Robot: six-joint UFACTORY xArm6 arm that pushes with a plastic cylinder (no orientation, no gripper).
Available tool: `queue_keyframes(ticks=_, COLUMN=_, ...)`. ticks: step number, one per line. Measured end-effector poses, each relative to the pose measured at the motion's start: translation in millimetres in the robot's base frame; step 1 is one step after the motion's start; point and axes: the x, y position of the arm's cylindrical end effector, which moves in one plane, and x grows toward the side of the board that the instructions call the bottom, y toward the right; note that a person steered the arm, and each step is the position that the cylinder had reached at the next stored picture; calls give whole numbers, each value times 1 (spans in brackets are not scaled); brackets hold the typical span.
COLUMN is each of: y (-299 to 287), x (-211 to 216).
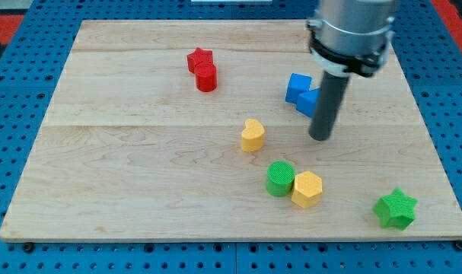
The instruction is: Move the yellow heart with the yellow hexagon
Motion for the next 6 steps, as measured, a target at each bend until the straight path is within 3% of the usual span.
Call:
queue_keyframes(ticks=2, y=24, x=102)
queue_keyframes(ticks=3, y=-22, x=114)
queue_keyframes(ticks=6, y=-68, x=13)
